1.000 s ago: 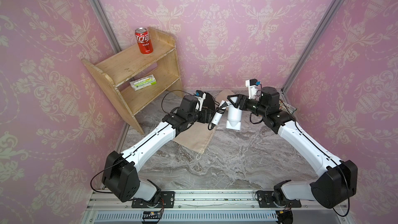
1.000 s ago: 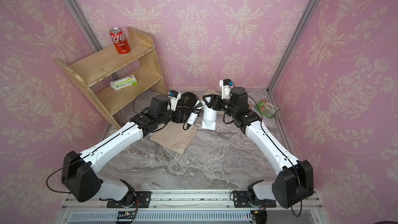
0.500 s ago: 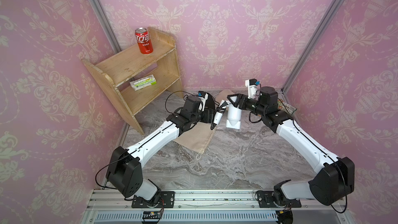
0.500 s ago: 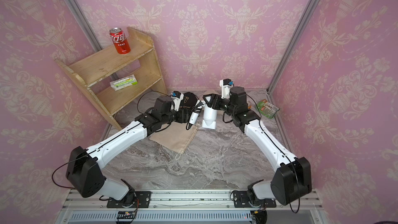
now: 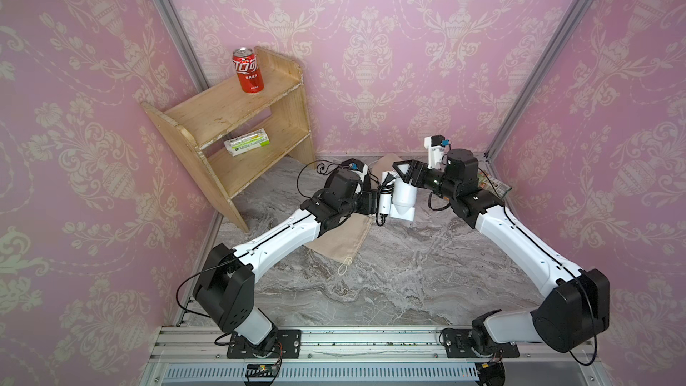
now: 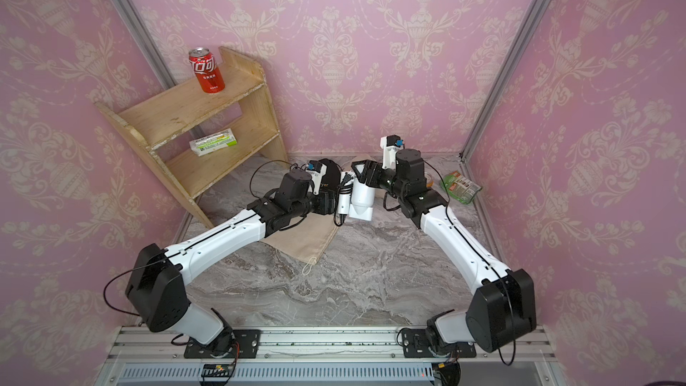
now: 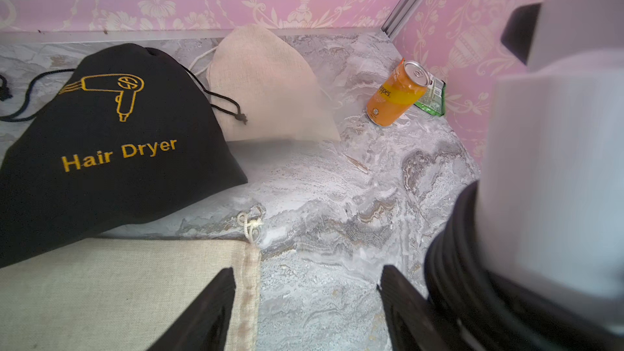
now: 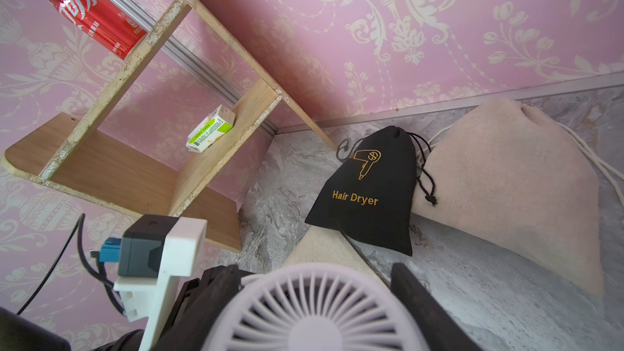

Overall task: Pack away hair dryers
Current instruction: Fold the hair dryer, then adjust the hair dryer.

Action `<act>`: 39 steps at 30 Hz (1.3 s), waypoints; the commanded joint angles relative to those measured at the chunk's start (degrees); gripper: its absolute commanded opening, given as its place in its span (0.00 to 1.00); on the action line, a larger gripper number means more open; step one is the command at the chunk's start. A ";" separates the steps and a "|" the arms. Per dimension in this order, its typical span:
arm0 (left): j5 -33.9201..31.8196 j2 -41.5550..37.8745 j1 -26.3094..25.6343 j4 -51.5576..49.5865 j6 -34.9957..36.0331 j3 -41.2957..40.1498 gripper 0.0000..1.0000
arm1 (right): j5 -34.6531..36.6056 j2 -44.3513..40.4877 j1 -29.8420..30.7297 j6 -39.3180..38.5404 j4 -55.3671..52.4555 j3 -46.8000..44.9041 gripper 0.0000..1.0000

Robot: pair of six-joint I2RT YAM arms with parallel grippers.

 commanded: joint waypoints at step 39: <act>35.08 -7.34 11.03 22.31 -17.05 -7.74 0.81 | -8.32 3.70 3.07 1.47 2.69 7.09 0.39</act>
